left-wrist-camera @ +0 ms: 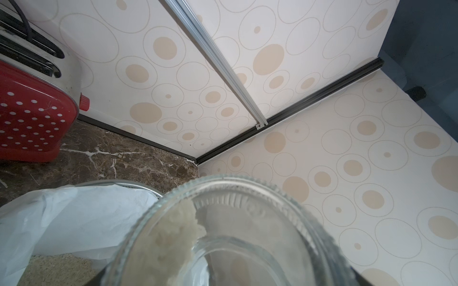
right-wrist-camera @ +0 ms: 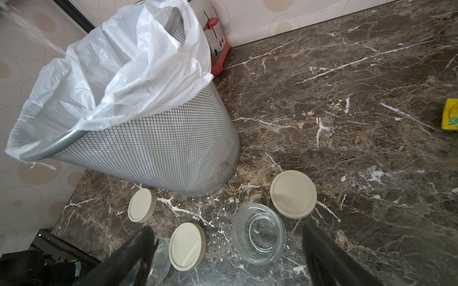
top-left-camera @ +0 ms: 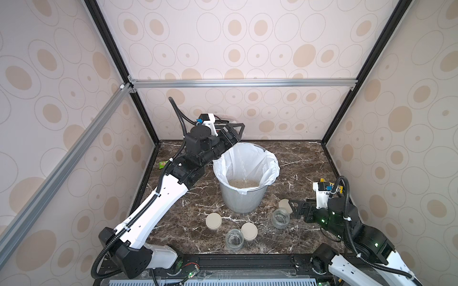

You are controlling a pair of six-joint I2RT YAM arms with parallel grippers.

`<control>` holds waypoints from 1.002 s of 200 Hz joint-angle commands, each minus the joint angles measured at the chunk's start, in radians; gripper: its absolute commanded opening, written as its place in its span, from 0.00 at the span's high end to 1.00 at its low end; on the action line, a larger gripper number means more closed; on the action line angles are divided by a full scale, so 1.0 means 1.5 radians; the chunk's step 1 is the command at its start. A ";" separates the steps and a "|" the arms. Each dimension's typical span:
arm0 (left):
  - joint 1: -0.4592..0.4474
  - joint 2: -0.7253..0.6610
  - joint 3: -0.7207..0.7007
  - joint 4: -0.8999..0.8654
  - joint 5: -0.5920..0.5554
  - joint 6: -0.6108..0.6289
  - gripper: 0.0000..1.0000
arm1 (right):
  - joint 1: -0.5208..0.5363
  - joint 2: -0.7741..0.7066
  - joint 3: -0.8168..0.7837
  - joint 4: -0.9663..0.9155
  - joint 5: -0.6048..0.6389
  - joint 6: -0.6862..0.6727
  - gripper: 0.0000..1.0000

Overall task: Empty moldy rice from jars
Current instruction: Pour the moldy rice from the jar into the trash bin.

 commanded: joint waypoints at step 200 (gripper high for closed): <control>0.002 0.007 0.081 -0.050 -0.014 0.161 0.52 | 0.004 -0.014 -0.017 0.008 0.002 0.016 0.02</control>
